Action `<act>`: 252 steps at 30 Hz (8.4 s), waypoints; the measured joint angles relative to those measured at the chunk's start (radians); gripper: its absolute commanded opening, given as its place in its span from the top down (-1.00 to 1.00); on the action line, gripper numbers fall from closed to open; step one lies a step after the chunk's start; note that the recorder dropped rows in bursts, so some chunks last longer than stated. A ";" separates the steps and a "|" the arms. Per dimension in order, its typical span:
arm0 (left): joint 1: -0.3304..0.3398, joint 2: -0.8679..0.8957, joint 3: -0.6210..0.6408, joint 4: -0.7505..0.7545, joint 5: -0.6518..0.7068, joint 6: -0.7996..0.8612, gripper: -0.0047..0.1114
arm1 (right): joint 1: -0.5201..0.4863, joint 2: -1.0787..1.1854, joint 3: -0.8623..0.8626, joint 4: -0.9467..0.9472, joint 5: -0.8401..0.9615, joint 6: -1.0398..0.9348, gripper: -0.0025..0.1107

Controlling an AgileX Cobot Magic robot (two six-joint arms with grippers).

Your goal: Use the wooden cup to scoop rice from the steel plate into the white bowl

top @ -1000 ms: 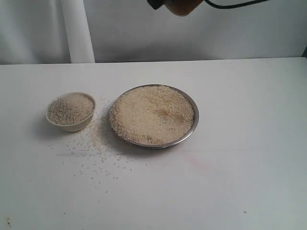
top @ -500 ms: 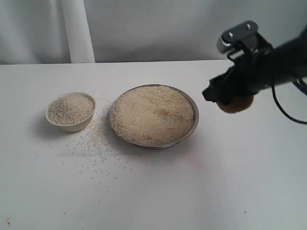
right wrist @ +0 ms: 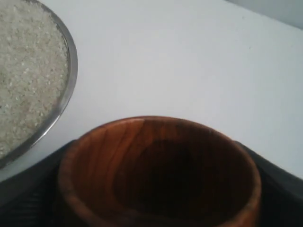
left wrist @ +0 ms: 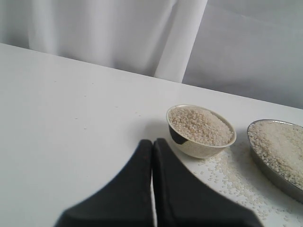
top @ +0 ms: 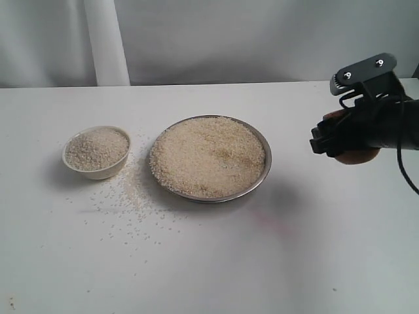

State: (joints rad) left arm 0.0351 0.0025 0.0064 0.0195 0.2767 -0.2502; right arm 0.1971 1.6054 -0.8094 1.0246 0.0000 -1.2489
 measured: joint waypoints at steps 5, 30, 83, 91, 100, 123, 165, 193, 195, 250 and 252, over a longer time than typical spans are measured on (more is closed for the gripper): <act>0.000 0.000 0.000 0.000 0.000 0.000 0.92 | 0.003 -0.056 0.000 0.002 0.005 0.000 0.96; 0.000 0.000 0.000 0.000 0.000 0.000 0.92 | 0.128 -0.063 0.094 -0.822 -0.212 0.927 0.96; 0.000 0.000 0.000 0.000 0.000 0.000 0.92 | -0.077 0.630 0.110 -1.467 -1.235 1.230 0.46; 0.000 0.000 0.000 0.000 0.000 0.000 0.92 | -0.081 0.630 0.110 -1.473 -1.235 1.249 -0.83; 0.000 0.000 0.000 0.000 0.000 0.000 0.92 | -0.087 0.630 0.112 -1.505 -1.235 1.270 -0.90; 0.000 0.000 0.000 0.000 0.000 0.000 0.92 | -0.142 0.273 0.289 -1.635 -1.212 1.370 -0.90; 0.000 0.000 0.000 0.000 0.000 0.000 0.92 | -0.142 -0.690 0.388 -2.044 -0.763 1.992 0.96; 0.000 0.000 0.000 0.000 0.000 0.000 0.92 | -0.157 -1.405 0.496 -2.009 0.292 2.211 0.96; 0.000 0.000 0.000 0.000 0.000 0.000 0.92 | -0.157 -1.435 0.503 -1.951 0.309 2.132 0.96; 0.000 0.000 0.000 0.000 0.000 0.000 0.92 | -0.233 -1.599 0.806 -1.076 0.323 1.235 0.96; 0.000 0.000 0.000 0.000 0.000 0.000 0.92 | -0.233 -1.599 0.806 -1.076 0.324 1.237 0.96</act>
State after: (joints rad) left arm 0.0351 0.0025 0.0064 0.0195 0.2767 -0.2502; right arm -0.0358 0.0062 -0.0037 -0.0514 0.3244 -0.0117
